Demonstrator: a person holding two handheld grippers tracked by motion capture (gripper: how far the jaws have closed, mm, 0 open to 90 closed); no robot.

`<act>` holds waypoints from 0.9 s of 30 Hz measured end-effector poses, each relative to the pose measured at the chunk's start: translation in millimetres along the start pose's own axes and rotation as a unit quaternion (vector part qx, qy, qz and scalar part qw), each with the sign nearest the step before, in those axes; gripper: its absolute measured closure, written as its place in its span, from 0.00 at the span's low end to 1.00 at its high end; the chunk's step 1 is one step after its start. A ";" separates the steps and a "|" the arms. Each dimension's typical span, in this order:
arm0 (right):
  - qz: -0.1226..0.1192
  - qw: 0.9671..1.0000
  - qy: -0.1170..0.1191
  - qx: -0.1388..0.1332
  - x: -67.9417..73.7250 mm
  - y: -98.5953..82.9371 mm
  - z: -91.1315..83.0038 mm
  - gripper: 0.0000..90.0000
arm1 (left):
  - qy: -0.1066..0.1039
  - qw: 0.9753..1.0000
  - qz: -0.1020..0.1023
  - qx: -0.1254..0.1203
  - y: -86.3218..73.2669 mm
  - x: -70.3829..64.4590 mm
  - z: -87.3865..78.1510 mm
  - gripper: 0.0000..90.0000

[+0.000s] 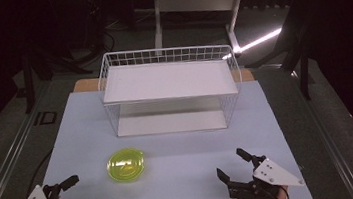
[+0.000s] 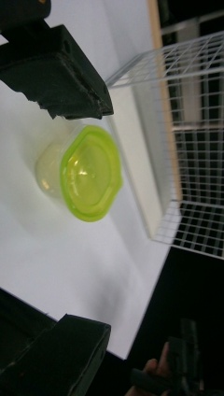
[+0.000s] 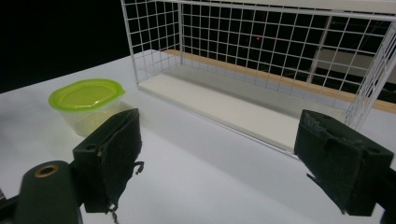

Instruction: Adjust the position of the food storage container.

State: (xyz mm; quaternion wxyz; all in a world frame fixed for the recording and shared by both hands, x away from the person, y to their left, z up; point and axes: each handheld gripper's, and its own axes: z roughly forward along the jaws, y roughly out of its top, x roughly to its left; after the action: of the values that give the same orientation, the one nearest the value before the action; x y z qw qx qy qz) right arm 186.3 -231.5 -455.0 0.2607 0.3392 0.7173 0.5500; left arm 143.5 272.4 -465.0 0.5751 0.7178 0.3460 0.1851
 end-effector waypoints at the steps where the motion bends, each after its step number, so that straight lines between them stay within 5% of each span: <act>1: 0.001 1.000 0.000 0.001 0.1 -0.1 -0.1 0.16 | 0.000 1.000 0.003 0.011 0.8 1.2 1.8 0.01; 3: 0.001 1.000 0.001 -0.001 0.3 0.0 -0.6 0.16 | 0.010 1.000 0.012 0.025 1.5 4.8 5.8 0.01; 9: 0.002 1.000 0.003 -0.004 1.9 1.2 -0.5 0.16 | 0.011 0.999 0.000 0.043 0.9 22.2 17.0 0.03; 19: 0.010 1.000 0.008 -0.002 0.8 -0.2 0.7 0.17 | 0.051 0.995 0.004 0.080 -17.0 39.1 30.6 0.35; 21: 0.010 1.000 0.011 -0.002 0.4 -0.6 1.4 0.17 | 0.063 0.993 0.002 0.103 -20.6 40.6 36.1 0.43; 27: 0.009 1.000 0.012 0.001 0.6 -1.2 1.0 0.17 | 0.035 0.989 -0.002 0.143 -30.9 43.8 50.5 0.63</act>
State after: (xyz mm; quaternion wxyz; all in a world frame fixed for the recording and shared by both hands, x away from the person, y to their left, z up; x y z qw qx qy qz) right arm 186.4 -230.6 -456.4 0.2470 0.3389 0.7178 0.5558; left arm 198.5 271.4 -513.8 0.4541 0.7852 0.3905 0.1575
